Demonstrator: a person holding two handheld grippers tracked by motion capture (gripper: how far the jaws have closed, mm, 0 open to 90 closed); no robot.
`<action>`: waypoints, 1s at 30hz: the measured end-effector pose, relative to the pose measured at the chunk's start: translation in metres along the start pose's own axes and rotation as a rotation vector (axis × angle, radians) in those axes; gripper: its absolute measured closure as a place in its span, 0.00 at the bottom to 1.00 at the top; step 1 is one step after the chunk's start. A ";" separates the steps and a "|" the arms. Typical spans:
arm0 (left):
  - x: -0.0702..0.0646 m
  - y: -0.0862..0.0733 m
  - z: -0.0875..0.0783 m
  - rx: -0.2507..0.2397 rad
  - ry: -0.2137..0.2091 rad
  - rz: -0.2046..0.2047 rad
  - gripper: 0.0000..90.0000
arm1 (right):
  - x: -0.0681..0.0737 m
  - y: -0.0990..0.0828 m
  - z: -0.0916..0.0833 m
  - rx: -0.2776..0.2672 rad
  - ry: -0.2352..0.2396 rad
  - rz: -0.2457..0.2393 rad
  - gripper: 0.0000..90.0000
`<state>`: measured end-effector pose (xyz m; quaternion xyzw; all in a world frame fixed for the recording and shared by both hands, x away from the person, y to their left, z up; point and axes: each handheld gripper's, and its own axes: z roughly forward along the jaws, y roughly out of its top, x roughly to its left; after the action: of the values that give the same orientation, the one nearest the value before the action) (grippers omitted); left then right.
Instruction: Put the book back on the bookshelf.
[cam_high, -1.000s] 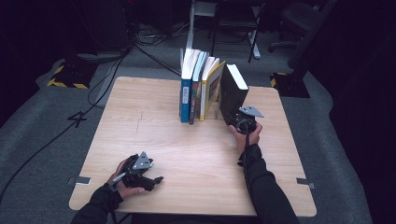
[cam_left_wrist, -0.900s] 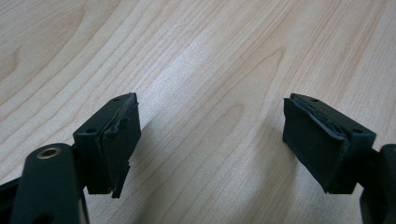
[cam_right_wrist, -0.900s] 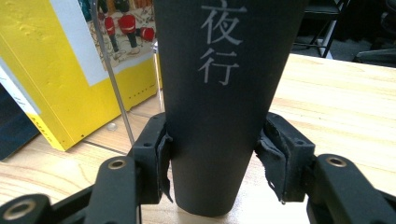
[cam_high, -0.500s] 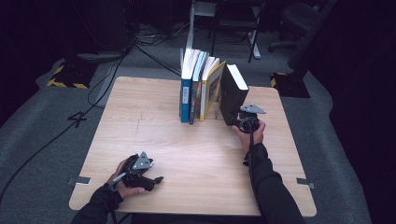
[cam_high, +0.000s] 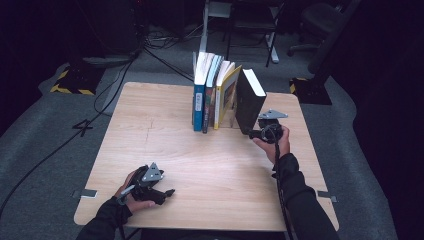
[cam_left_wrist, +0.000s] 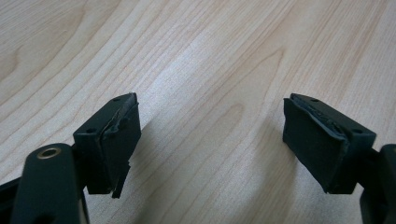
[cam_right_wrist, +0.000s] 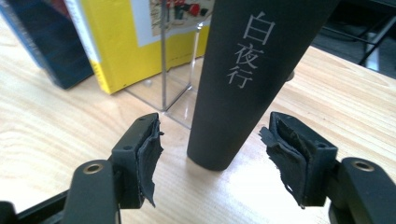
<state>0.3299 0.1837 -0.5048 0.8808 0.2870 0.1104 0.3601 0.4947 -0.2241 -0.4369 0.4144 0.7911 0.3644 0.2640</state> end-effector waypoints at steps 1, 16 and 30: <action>0.000 0.000 0.000 0.000 0.000 0.000 0.22 | -0.001 0.000 -0.001 0.004 0.008 -0.008 0.39; 0.000 0.000 0.000 0.000 0.000 0.000 0.22 | 0.004 -0.005 -0.020 0.074 0.109 -0.119 0.35; 0.000 0.000 0.000 0.001 0.000 0.001 0.22 | 0.004 -0.016 -0.045 0.051 0.139 -0.164 0.29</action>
<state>0.3299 0.1838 -0.5048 0.8810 0.2866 0.1104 0.3598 0.4530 -0.2430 -0.4233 0.3287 0.8478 0.3491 0.2266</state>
